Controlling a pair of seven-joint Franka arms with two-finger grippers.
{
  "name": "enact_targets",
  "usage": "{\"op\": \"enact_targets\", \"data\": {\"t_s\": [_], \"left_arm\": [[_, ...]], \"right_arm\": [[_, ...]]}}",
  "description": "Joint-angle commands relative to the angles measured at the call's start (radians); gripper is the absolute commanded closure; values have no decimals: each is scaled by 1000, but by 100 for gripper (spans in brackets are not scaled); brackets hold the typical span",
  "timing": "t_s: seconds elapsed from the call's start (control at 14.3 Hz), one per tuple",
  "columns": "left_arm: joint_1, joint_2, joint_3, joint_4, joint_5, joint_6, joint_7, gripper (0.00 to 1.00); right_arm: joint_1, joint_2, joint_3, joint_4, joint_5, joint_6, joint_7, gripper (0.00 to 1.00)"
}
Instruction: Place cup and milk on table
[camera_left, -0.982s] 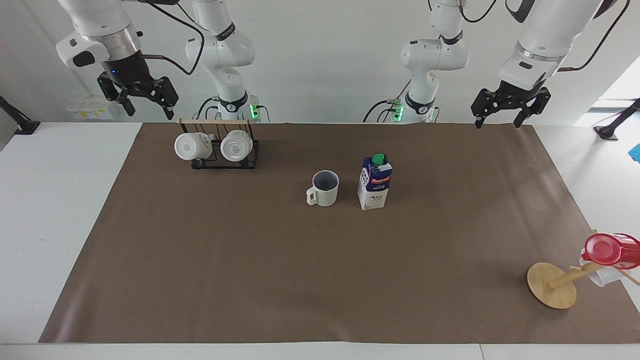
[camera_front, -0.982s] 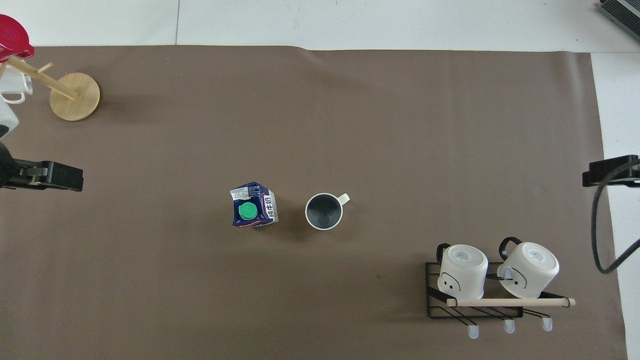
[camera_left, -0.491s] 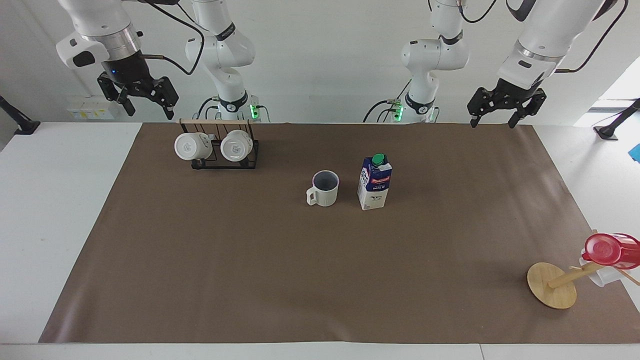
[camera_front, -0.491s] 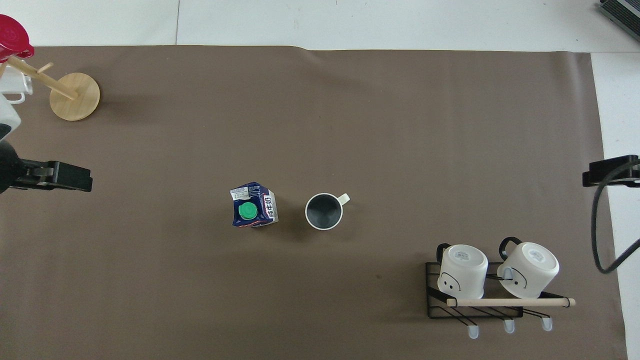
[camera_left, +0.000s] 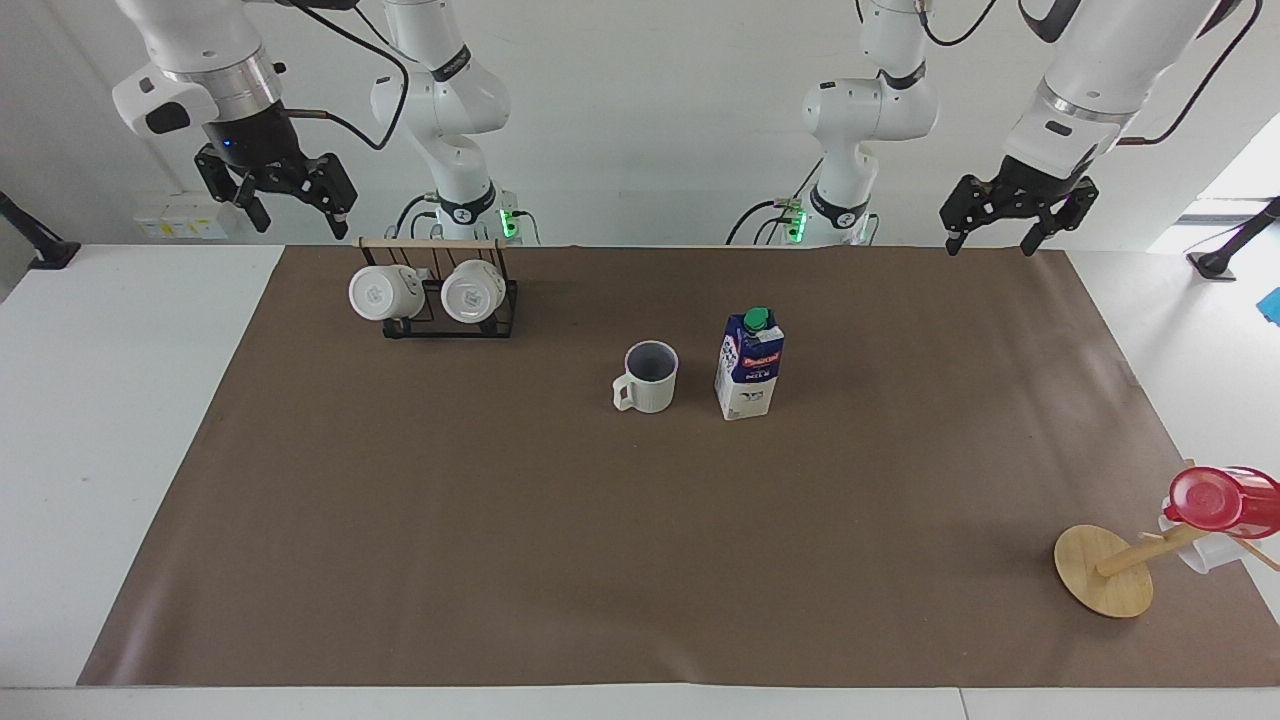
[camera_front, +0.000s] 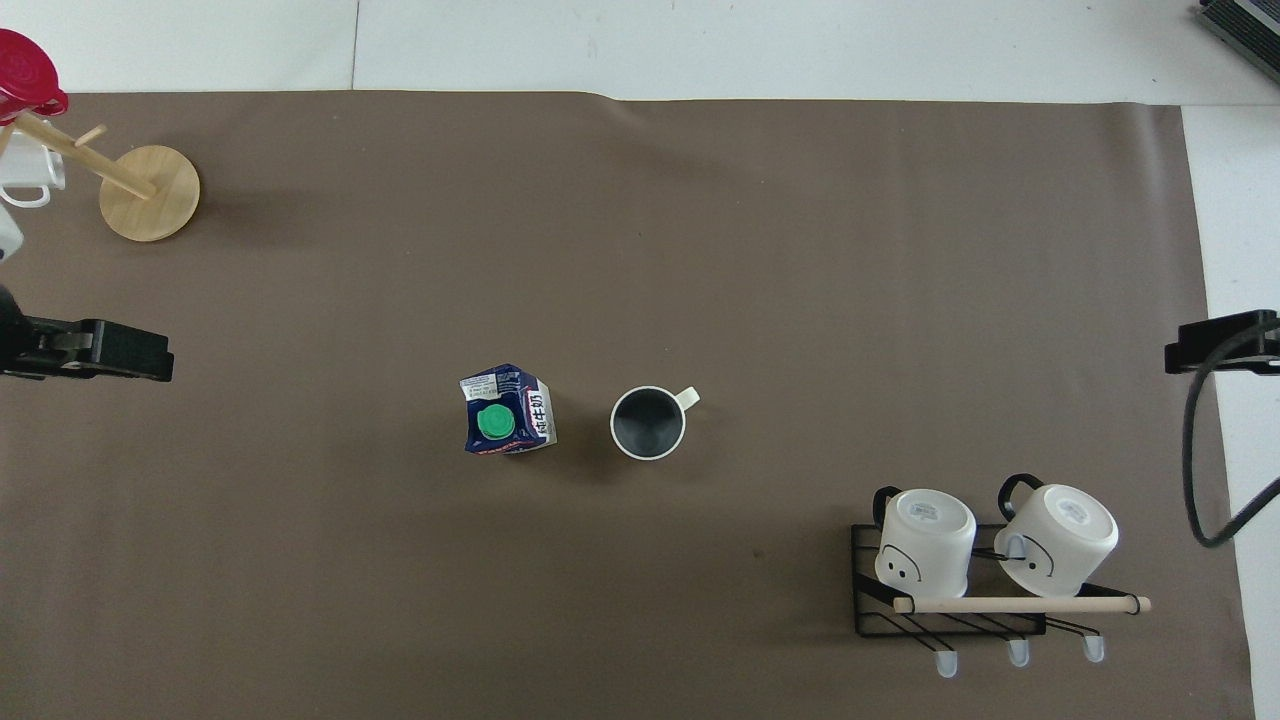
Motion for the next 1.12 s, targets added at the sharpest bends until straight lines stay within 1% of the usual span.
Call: {"op": "enact_targets", "data": {"t_s": [0.0,1.05], "left_arm": [[30,-3,-6,16,-16,-21,15,0],[25,-3,-9,7,-17,-21,41,0]], "right_arm": [[-4,-13,1,-10,-1,2,-16,0],[-4,-13,1,-10,-1,2,-16,0]]}}
